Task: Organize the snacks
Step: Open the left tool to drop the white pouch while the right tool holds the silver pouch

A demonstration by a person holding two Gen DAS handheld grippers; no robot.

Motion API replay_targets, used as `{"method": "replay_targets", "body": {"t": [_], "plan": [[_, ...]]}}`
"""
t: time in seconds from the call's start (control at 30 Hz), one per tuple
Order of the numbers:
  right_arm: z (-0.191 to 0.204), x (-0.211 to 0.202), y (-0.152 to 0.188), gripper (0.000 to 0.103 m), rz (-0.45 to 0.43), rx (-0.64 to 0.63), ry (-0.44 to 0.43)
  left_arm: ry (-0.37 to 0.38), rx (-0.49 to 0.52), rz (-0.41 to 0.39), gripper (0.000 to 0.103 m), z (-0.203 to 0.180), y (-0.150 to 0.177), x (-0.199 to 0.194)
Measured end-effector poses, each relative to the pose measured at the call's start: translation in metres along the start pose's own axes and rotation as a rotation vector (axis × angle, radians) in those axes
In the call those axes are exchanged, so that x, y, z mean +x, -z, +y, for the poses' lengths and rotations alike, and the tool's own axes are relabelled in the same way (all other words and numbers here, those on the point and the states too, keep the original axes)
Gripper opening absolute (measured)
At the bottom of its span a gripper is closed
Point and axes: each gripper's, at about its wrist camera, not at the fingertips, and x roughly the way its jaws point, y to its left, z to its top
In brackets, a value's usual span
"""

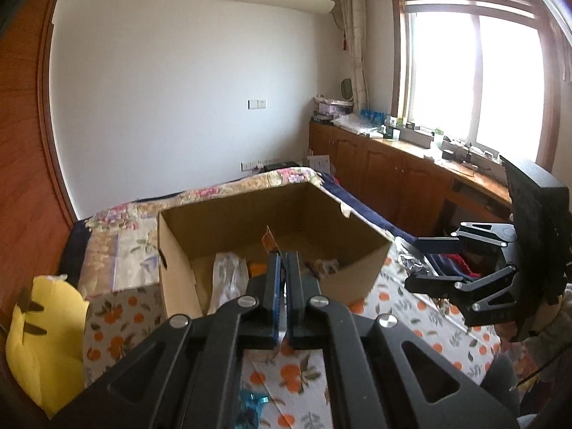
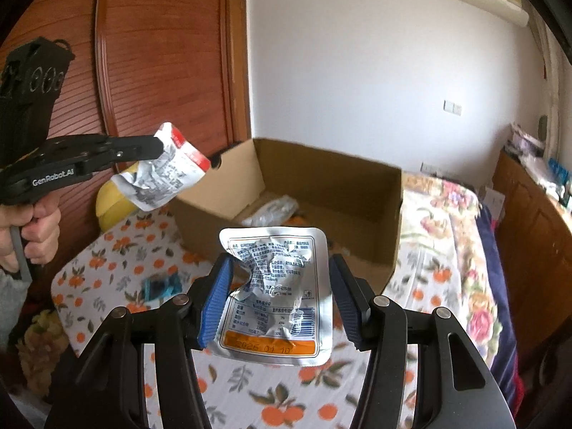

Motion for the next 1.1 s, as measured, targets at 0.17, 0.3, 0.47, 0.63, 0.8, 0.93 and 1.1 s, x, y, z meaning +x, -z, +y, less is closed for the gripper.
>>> {"method": "replay_targets", "body": {"t": [0.17,0.3,0.47,0.63,0.8,0.93,1.1], "plan": [[-0.010,0.017,-0.023,0.056,-0.011,-0.017,-0.002,-0.009,0.010,-0.015,0.000,0.007,-0.018,0.021],[-0.018,0.034,-0.037,0.056,-0.016,-0.019,-0.003,-0.019,0.011,-0.016,0.000,0.015,-0.026,0.040],[-0.029,0.065,-0.049,0.056,-0.018,-0.014,-0.011,-0.029,-0.019,-0.012,0.000,0.032,-0.028,0.067],[-0.034,0.104,-0.053,0.056,-0.002,0.000,-0.015,-0.040,-0.031,0.034,0.000,0.048,-0.017,0.094],[-0.039,0.132,-0.048,0.056,0.031,0.023,-0.015,-0.043,-0.036,0.084,0.000,0.053,-0.005,0.113],[-0.041,0.144,-0.042,0.056,0.051,0.021,-0.003,-0.025,-0.045,0.104,0.000,0.053,0.003,0.120],[-0.040,0.155,-0.036,0.057,0.083,0.031,0.009,-0.011,-0.029,0.128,0.004,0.044,0.008,0.123]]}}
